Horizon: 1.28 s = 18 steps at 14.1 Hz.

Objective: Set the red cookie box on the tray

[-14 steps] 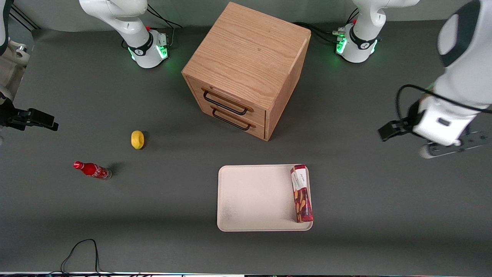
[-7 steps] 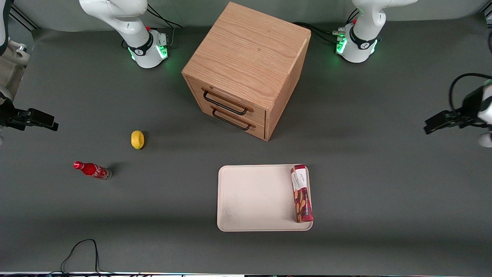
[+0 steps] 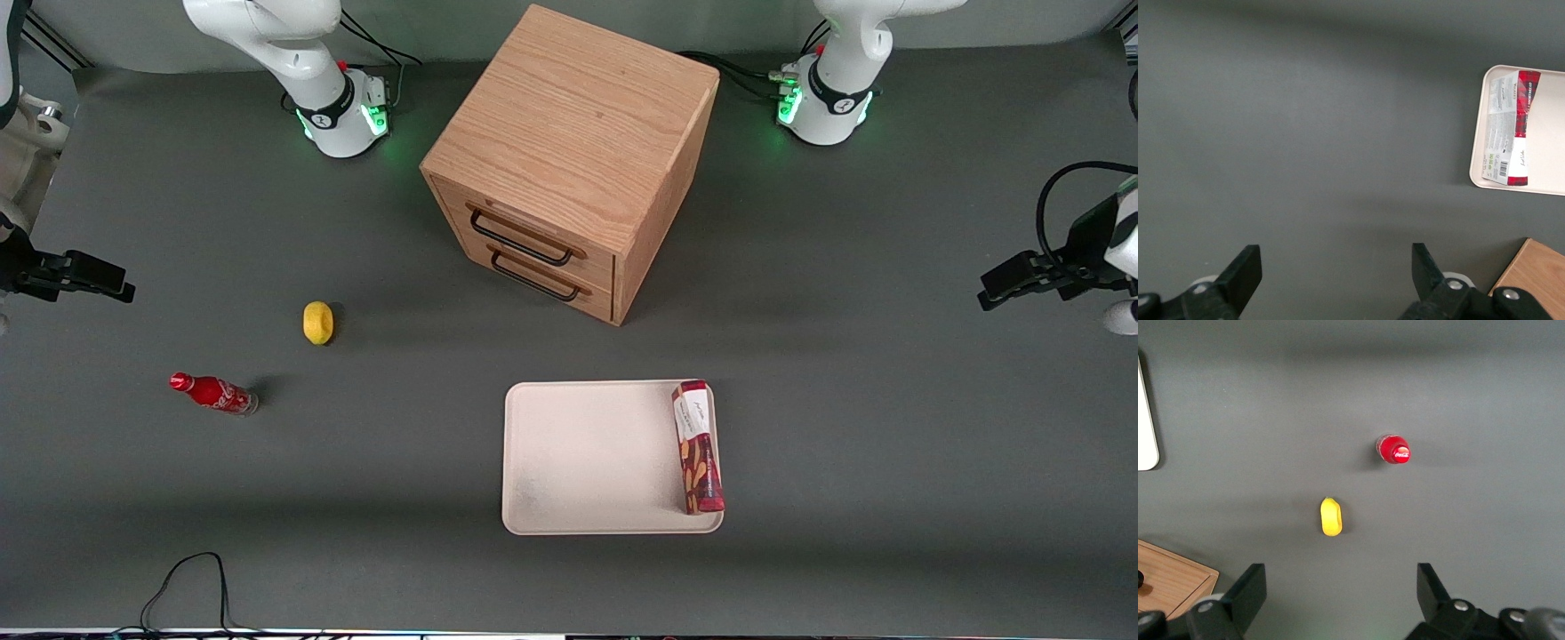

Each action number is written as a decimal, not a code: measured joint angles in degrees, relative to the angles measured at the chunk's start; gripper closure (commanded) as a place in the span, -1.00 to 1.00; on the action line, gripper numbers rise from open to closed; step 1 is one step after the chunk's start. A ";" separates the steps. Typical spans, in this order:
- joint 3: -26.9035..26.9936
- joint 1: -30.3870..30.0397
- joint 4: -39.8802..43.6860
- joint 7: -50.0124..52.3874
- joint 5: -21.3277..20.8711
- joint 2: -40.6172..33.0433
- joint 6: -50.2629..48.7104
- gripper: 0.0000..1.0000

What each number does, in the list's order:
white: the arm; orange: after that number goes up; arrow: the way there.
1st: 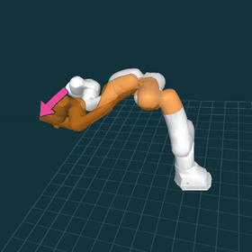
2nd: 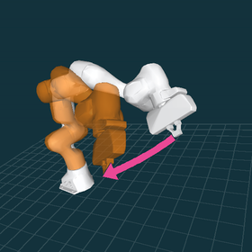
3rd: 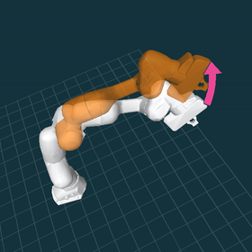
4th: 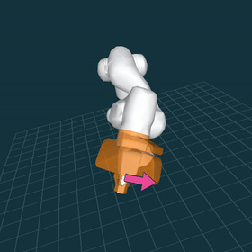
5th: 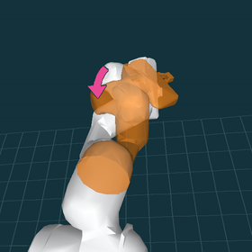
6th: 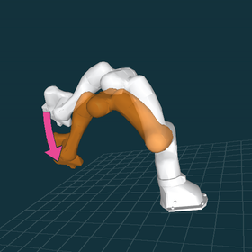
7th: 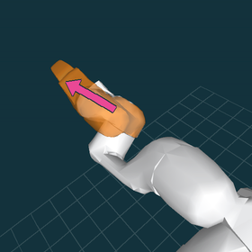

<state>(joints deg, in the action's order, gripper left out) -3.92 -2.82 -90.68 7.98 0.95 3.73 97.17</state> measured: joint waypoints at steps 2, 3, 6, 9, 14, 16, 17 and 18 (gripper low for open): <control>-0.40 -0.02 -0.22 0.00 0.00 -0.05 -0.66 -1.00; -0.47 -0.02 -0.25 -0.04 0.00 -0.05 -0.98 -1.00; -0.47 -0.19 -0.26 -0.40 0.00 -0.05 -2.17 -1.00; -0.47 -0.33 -0.26 -2.21 -0.04 -0.07 -3.19 -1.00; -0.48 -0.30 -0.28 -3.09 -0.05 -0.07 -3.38 -1.00; -0.26 0.03 -0.28 -3.83 -0.08 -0.07 -3.51 -1.00; -0.13 0.19 -0.28 -4.15 -0.09 -0.07 -3.65 -1.00; -0.07 0.20 -0.28 -4.39 -0.10 -0.07 -3.91 -1.00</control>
<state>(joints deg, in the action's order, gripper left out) -3.98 -2.62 -90.96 3.58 0.85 3.66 93.26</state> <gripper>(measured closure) 0.000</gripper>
